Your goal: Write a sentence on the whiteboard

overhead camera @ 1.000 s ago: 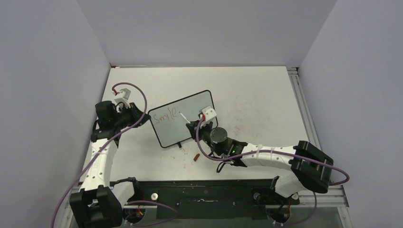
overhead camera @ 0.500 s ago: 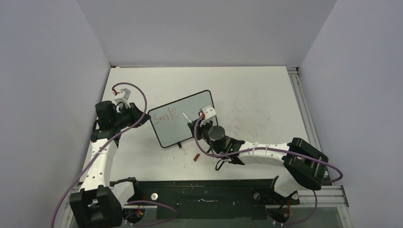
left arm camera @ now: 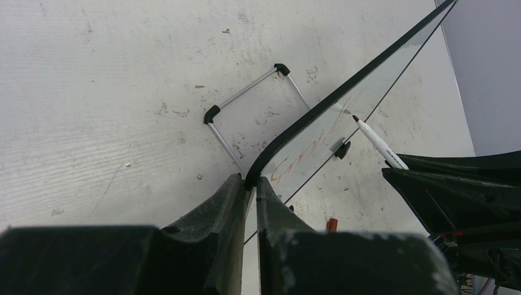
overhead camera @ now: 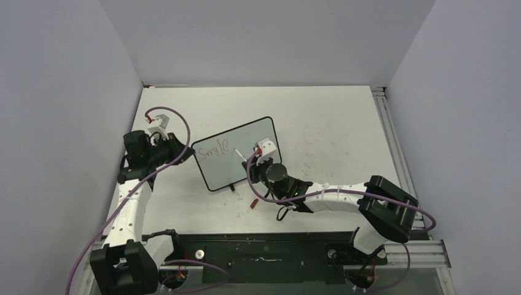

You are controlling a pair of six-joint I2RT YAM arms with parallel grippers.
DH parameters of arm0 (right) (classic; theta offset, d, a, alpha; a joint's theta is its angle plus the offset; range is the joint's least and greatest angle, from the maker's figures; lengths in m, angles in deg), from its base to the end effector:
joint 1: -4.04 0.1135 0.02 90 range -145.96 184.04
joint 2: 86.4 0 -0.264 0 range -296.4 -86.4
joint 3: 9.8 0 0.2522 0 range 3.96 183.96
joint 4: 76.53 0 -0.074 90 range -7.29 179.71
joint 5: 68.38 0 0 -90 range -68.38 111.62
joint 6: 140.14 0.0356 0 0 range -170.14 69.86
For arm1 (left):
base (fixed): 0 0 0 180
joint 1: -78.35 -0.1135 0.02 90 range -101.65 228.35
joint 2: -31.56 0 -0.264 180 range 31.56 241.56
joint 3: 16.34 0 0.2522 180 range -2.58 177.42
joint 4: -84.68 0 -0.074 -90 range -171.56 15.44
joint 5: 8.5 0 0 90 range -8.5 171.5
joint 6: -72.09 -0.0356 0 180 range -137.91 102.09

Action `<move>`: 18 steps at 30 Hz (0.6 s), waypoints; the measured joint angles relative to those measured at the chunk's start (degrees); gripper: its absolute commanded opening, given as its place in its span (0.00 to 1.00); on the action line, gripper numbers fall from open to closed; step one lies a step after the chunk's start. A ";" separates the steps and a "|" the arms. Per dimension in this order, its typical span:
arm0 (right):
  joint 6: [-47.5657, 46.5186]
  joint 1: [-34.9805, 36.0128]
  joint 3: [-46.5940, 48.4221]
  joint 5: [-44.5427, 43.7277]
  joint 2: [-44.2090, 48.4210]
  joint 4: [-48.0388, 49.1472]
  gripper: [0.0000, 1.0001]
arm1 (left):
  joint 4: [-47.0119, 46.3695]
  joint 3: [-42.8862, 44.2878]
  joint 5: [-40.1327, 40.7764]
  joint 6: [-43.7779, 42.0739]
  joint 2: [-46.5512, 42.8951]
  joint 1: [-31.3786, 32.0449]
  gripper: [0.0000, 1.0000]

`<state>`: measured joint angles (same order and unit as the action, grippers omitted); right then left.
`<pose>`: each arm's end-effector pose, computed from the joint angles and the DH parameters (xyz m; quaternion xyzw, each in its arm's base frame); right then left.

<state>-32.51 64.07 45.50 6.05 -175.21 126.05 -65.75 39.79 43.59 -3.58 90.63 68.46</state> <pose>0.1737 0.2821 0.2177 -0.1959 0.7436 0.3141 0.5568 0.2227 0.0166 0.2722 -0.0212 0.8435 -0.3022 0.4435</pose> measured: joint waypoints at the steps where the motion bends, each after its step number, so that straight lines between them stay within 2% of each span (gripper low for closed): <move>1: 0.00 0.00 0.02 0.00 0.00 0.00 0.05 | 0.00 0.00 0.00 0.00 0.00 0.00 0.08; 18: 1.49 -0.04 0.90 -0.50 -1.07 -0.07 0.05 | 0.00 0.00 0.37 -0.02 0.00 0.04 0.08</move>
<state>-31.03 64.03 46.39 5.55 -176.29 125.98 -65.75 39.79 43.96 -3.60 90.63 68.51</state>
